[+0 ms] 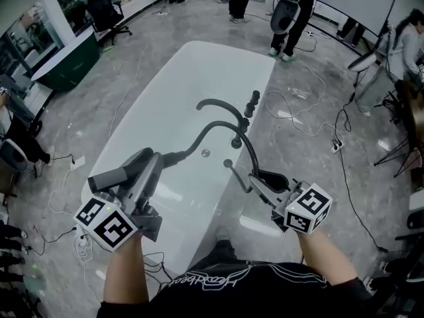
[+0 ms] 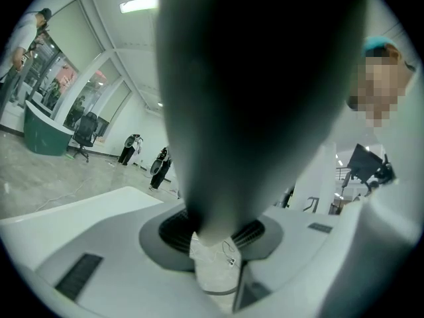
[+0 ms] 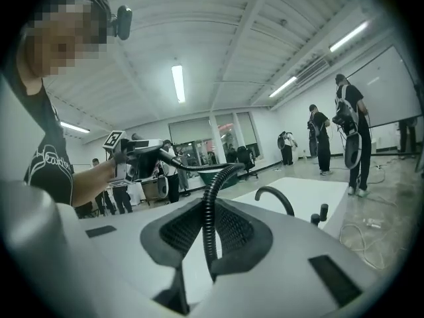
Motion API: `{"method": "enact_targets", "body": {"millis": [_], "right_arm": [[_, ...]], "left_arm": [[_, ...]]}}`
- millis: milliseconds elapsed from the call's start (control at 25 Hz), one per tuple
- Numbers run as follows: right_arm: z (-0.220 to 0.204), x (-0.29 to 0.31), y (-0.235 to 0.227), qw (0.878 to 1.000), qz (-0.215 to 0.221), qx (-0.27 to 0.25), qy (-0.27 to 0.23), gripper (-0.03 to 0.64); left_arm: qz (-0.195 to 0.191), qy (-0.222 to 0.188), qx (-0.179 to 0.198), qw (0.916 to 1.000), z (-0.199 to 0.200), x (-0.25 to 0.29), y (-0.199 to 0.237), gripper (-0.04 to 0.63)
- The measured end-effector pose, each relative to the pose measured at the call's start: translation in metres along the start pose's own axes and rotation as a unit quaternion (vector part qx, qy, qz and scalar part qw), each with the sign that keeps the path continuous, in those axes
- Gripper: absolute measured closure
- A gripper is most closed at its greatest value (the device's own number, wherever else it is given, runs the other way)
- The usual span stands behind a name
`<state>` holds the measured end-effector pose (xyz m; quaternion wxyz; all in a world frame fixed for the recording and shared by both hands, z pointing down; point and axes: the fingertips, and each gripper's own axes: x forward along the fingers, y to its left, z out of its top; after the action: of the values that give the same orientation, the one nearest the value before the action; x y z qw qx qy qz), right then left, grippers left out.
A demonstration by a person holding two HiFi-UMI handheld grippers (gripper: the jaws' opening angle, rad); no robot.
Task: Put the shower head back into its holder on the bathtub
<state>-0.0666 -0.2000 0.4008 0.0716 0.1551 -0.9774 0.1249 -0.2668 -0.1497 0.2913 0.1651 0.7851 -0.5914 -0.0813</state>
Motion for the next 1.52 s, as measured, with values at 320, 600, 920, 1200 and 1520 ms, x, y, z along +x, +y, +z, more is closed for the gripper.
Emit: {"method": "enact_targets", "body": {"millis": [320, 600, 920, 1200, 1520], "right_arm": [[0.032, 0.05, -0.041, 0.999, -0.011, -0.036, -0.001, 0.557], [0.038, 0.106, -0.076, 0.997, -0.033, -0.067, 0.012, 0.557], [-0.013, 0.148, -0.11, 0.994, -0.058, -0.067, 0.063, 0.557], [-0.086, 0.169, -0.116, 0.986, -0.053, -0.073, 0.144, 0.557], [-0.178, 0.169, -0.132, 0.966, -0.027, -0.061, 0.251, 0.558]], "left_arm": [[-0.003, -0.007, 0.001, 1.0, 0.019, 0.021, 0.023, 0.471], [-0.002, -0.008, -0.001, 1.0, 0.037, 0.022, 0.05, 0.471], [-0.017, 0.001, 0.0, 0.9999, 0.04, 0.032, 0.058, 0.471], [-0.024, 0.022, 0.005, 0.9995, 0.029, 0.036, 0.057, 0.471], [-0.027, 0.061, 0.014, 0.9977, 0.006, 0.071, 0.043, 0.471]]}}
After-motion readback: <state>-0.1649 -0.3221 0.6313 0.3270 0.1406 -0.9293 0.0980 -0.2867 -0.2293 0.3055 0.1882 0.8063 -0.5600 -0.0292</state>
